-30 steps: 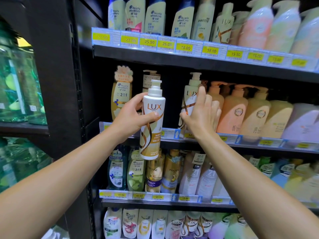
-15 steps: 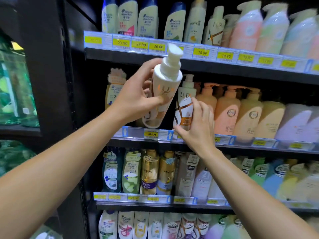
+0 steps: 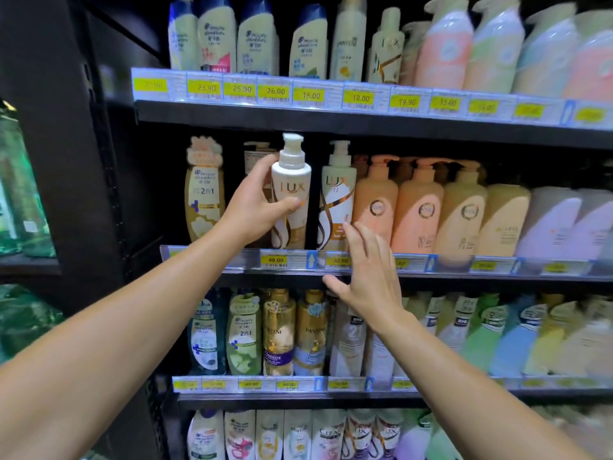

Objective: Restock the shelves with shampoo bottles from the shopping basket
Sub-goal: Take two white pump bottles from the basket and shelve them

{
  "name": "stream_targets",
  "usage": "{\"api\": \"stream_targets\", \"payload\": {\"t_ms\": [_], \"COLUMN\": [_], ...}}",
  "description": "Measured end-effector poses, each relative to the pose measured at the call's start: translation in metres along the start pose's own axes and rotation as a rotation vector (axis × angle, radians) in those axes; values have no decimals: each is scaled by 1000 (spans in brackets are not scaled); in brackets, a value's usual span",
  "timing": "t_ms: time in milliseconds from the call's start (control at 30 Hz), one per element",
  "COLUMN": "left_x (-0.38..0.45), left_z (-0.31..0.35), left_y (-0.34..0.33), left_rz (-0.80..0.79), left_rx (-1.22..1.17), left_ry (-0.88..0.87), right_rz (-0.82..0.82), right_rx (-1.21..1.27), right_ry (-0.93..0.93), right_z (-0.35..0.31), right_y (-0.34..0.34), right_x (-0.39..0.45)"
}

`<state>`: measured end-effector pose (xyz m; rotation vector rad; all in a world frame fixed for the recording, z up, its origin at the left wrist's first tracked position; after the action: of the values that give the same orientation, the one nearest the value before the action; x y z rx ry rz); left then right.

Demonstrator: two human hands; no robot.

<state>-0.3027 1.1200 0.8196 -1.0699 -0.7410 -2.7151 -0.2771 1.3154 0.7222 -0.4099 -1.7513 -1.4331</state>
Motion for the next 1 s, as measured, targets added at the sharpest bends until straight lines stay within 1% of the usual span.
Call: {"api": "stream_targets", "payload": {"t_ms": [133,200,300,367,467,500,533,600,633,667,767,1000], "left_x": [15,20,23,24,23,23,23,20,18,15,10,7], "left_z": [-26,-34,-37,-38,-44,-44,-43,-37,-36,-36,-40,-42], "left_y": [-6,-11,-17,-23,-29,-29,-28,-20,-18,-17,-18,-30], "left_rz": [0,-1,-12,-52,-86,-79,-58,30,73,96,106,46], "left_rx": [-90,-120,-129,-189,-279,-257,-171,89,179,214,171,30], "left_ry": [187,250,273,278,337,342,323,264,245,237,243,283], "right_rz": [9,13,6,3,7,12,14,15,18,22,22,19], "right_rx": [-6,-1,4,7,11,17,22,27,31,36,35,38], "right_ry": [-6,-11,-14,-16,-9,-8,-7,-4,-1,2,2,-10], "right_z": [1,2,2,2,3,3,3,4,4,4,4,4], "right_y": [-1,-1,-2,-3,-2,-1,-1,0,0,1,1,-1], "right_x": [0,0,0,0,0,0,0,-1,-1,-1,-1,-1]}}
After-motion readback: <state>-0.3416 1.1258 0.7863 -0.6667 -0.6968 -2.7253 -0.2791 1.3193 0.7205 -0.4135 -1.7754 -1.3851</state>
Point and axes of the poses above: each hand's wrist, its own x-axis towards the middle knuckle, its own y-axis out of the back of the hand, z = x × y, the point moved 10 cm from there along x, towards the middle knuckle, and after that the axes turned 6 degrees about y, right-handed, at the moved point
